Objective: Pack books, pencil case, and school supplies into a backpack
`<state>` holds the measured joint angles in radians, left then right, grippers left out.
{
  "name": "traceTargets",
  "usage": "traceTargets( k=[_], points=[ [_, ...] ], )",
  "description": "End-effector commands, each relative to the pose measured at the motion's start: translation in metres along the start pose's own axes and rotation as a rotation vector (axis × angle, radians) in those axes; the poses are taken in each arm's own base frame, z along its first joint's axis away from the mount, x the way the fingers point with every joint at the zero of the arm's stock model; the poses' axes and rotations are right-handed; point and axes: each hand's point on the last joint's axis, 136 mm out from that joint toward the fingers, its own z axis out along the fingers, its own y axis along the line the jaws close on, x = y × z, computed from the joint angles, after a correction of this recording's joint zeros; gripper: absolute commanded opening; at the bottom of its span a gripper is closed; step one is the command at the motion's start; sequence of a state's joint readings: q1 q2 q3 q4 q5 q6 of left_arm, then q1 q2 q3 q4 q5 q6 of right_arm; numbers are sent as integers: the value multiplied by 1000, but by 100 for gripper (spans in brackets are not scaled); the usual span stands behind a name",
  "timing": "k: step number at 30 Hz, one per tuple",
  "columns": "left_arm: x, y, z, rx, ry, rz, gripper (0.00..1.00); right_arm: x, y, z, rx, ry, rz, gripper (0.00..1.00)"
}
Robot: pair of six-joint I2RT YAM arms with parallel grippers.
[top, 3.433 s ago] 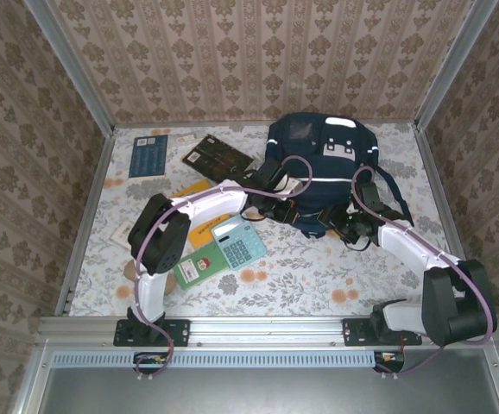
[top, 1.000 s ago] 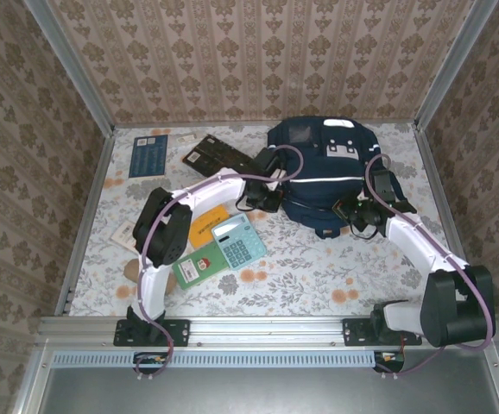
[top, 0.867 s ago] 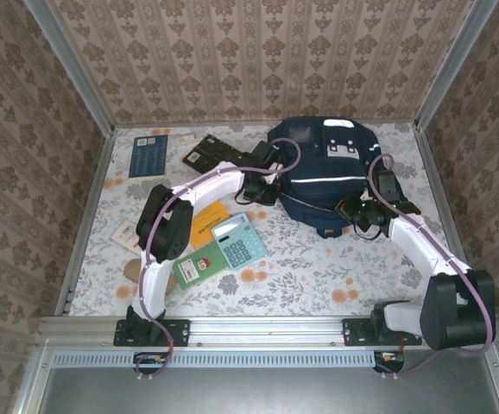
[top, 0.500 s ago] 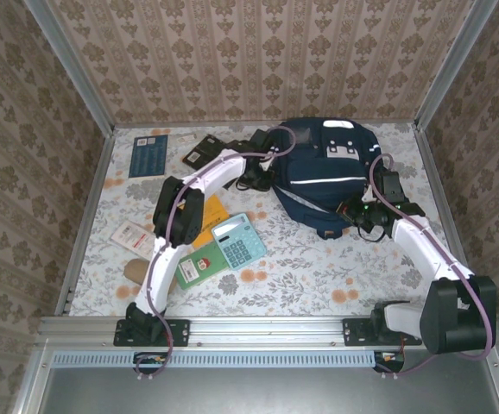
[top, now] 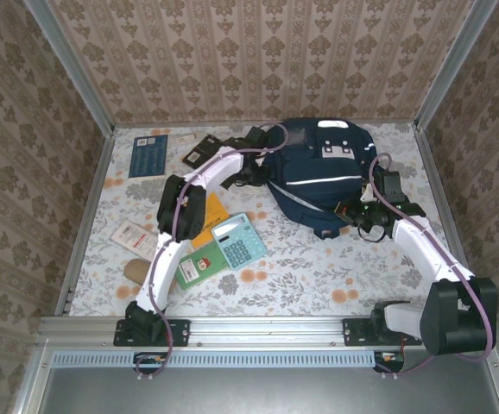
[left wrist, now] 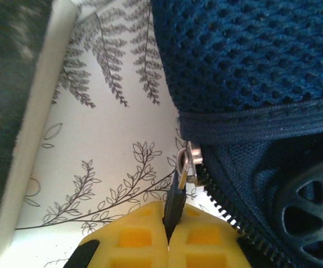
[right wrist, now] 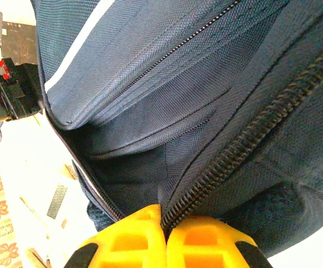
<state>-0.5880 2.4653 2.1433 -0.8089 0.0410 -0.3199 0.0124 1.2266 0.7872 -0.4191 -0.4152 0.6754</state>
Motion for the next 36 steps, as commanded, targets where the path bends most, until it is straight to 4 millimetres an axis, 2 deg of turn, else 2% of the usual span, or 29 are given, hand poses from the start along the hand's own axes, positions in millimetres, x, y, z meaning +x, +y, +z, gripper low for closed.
traceTargets(
  k=[1, 2, 3, 6, 8, 11, 17, 18, 22, 27, 33, 36],
  points=[
    [-24, 32, -37, -25, -101, -76, 17, -15, 12, -9, -22, -30, -34, 15],
    [-25, 26, -43, -10, -109, -61, 25, -16, 12, -8, -20, -30, -35, 28],
    [-24, 20, -52, 4, -116, -43, 31, -16, 12, -8, -21, -30, -35, 35],
    [-21, 2, -82, 42, -143, 5, 50, -19, 15, -8, -26, -34, -36, 45],
    [-16, -6, -99, 62, -156, 15, 57, -19, 17, -8, -32, -39, -37, 48],
    [-7, -6, -122, 76, -174, -8, 67, -17, 25, -9, -45, -45, -69, 49],
    [23, 14, -150, 74, -192, -104, 78, -8, 51, -9, -96, -39, -158, 51],
    [30, 20, -154, 65, -194, -131, 86, -5, 57, -9, -107, -35, -177, 51],
    [49, 51, -160, 34, -214, -241, 92, 1, 77, -6, -129, -39, -252, 52],
    [61, 104, -150, -12, -222, -446, 92, 8, 106, 2, -182, -60, -344, 51],
    [36, 134, -130, 8, -280, -572, 90, 17, 140, 16, -198, -74, -470, 47],
    [23, 155, -117, -34, -286, -608, 90, 17, 156, 21, -214, -76, -498, 47]
  ],
)
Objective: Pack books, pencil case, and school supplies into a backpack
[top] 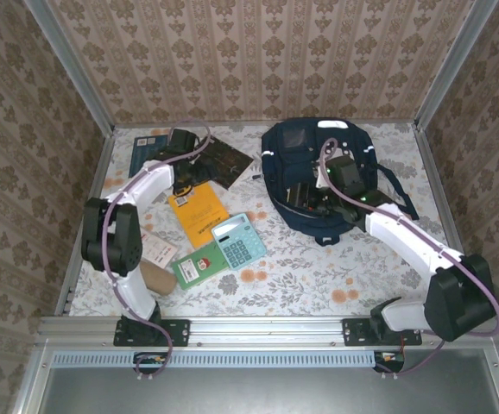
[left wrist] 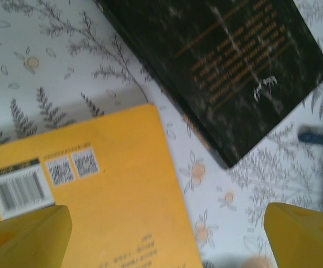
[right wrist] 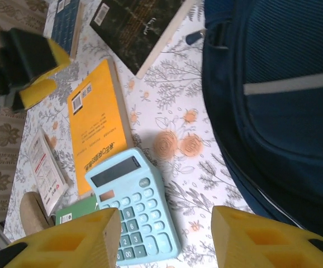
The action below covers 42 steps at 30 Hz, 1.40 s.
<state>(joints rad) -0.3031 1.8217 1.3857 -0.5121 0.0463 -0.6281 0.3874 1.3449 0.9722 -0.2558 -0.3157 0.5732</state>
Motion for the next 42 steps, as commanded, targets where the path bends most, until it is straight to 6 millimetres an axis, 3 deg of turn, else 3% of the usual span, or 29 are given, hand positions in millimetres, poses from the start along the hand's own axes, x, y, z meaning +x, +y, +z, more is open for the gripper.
traceTargets(
  k=[1, 3, 9, 15, 21, 28, 32, 37, 42],
  points=[
    [-34, 2, 17, -4, -70, -66, 90, -26, 19, 3, -10, -75, -76, 47],
    [-50, 2, 27, 1, -90, -78, 90, -25, 22, 15, -4, -50, -89, 47],
    [-96, 6, 63, -6, -141, -87, 90, -24, 30, 26, -2, -17, -115, 48],
    [-115, -15, 98, 9, -111, -64, 87, -18, 23, 36, 22, 22, -100, 47],
    [-99, -40, 128, 53, -19, -52, 84, -14, 16, 44, 49, 47, -95, 47],
    [-49, -58, 141, 59, 117, -24, 77, -15, 12, 56, 72, 75, -83, 48],
    [-17, -68, 132, 41, 161, 99, 74, -18, 12, 64, 71, 78, -67, 48],
    [15, -64, 119, 9, 191, 206, 75, -27, 16, 83, 56, 78, -58, 43],
    [9, -59, 97, 20, 160, 188, 77, -46, 21, 114, 60, 39, -103, 35]
  ],
)
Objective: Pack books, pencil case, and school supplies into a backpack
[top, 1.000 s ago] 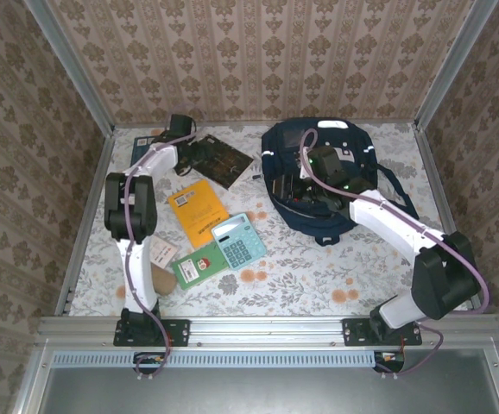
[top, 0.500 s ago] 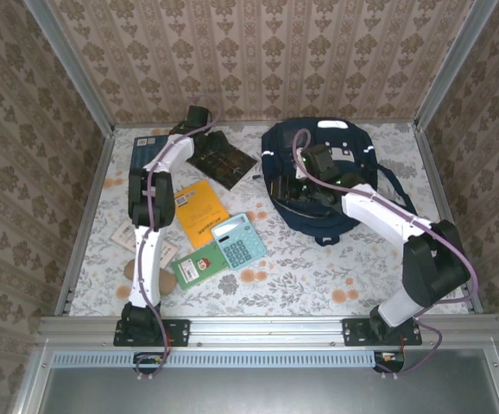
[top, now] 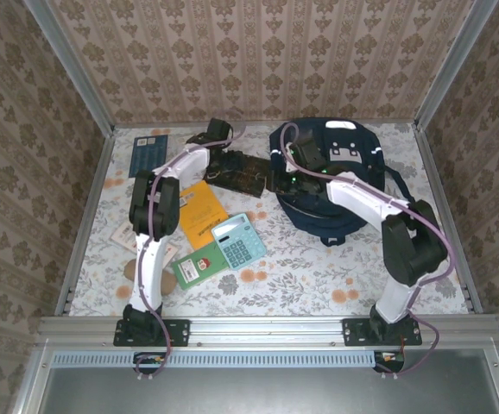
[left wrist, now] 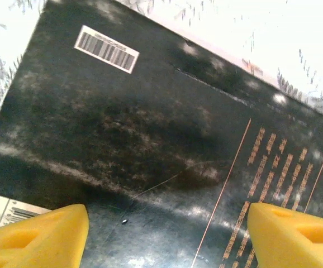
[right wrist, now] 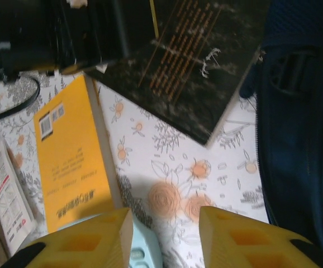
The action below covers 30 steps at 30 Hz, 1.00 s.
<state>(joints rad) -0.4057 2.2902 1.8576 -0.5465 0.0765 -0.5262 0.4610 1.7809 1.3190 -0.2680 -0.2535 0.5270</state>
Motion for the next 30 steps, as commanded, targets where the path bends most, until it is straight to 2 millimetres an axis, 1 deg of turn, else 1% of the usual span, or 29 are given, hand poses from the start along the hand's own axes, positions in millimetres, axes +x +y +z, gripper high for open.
traceTargets(
  k=[1, 4, 7, 10, 13, 16, 19, 23, 27, 30],
  points=[
    [21, 12, -14, -10, 76, -13, 78, -27, 10, 20, 7, -62, -48, 34],
    [11, 7, -34, 7, 36, -17, 80, -44, 4, 46, 52, -78, -61, 29],
    [8, 7, -49, 6, 16, -34, 81, -59, -1, 69, 95, -80, -85, 26],
    [13, 7, -55, 14, 21, -70, 81, -67, -9, 90, 136, -65, -118, 25],
    [26, 6, -56, 29, 43, -120, 81, -66, -18, 105, 172, -36, -139, 24],
    [42, 12, -51, 5, 81, -197, 81, -61, -28, 117, 190, -14, -149, 23],
    [54, 15, -40, 12, 102, -247, 81, -50, -39, 129, 215, 27, -152, 21],
    [55, 19, -28, -1, 125, -278, 81, -34, -43, 138, 209, 80, -143, 18],
    [50, 23, -15, -7, 124, -291, 81, -15, -44, 139, 210, 119, -140, 15],
    [44, 33, -6, -34, 132, -304, 81, 3, -42, 137, 201, 156, -115, 15]
  ],
)
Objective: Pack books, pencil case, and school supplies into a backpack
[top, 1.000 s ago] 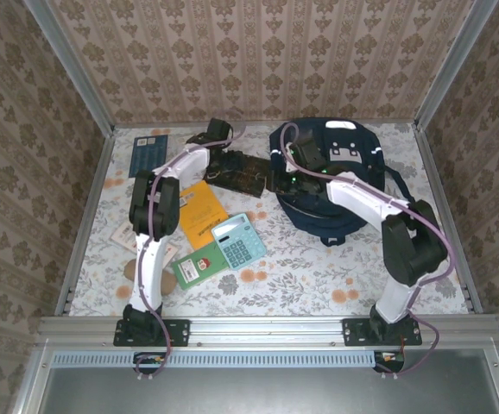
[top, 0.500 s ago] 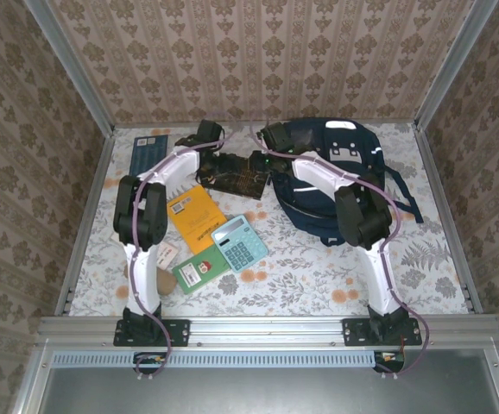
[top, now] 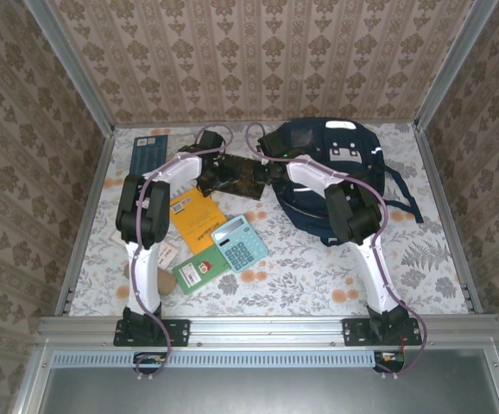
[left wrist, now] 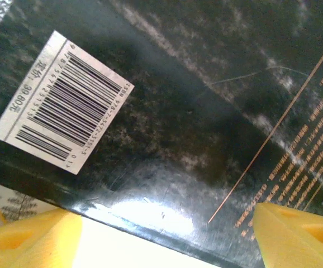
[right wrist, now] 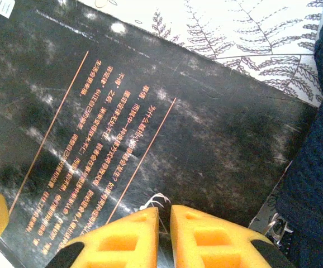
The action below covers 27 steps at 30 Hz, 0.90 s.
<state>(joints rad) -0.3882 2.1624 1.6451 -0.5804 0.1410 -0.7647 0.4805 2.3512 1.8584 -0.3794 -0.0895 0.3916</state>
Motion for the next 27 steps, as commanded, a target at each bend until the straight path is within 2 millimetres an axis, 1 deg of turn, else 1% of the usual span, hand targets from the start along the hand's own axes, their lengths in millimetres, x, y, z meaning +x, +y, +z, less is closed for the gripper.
traceTargets(
  k=[1, 3, 7, 11, 14, 16, 20, 21, 24, 27],
  points=[
    [-14, 10, 14, -19, 5, -41, 81, 40, 7, -1, -9, 107, 5, 15],
    [-22, 13, 18, -19, -1, -39, 81, 51, 13, -6, -20, 123, 14, 15],
    [-35, 15, 24, -29, 2, -29, 80, 71, 26, -22, -44, 135, 32, 15],
    [-41, 12, 22, -18, -12, -7, 80, 90, 41, -39, -94, 158, 60, 15],
    [-43, 9, 17, -8, -21, 17, 81, 93, 51, -52, -126, 154, 51, 16],
    [-43, 5, 13, 8, -26, 33, 81, 86, 53, -59, -129, 138, 32, 18],
    [-39, 1, -1, 33, -42, 34, 81, 57, 47, -66, -104, 82, -13, 21],
    [-35, 0, -5, 42, -45, 30, 81, 50, 43, -66, -98, 70, -14, 23],
    [-25, -2, -17, 59, -54, 22, 82, 31, 28, -64, -73, 48, -7, 33],
    [-8, -3, -21, 86, -36, -4, 83, 17, 15, -59, -35, 23, -36, 38]
  ],
)
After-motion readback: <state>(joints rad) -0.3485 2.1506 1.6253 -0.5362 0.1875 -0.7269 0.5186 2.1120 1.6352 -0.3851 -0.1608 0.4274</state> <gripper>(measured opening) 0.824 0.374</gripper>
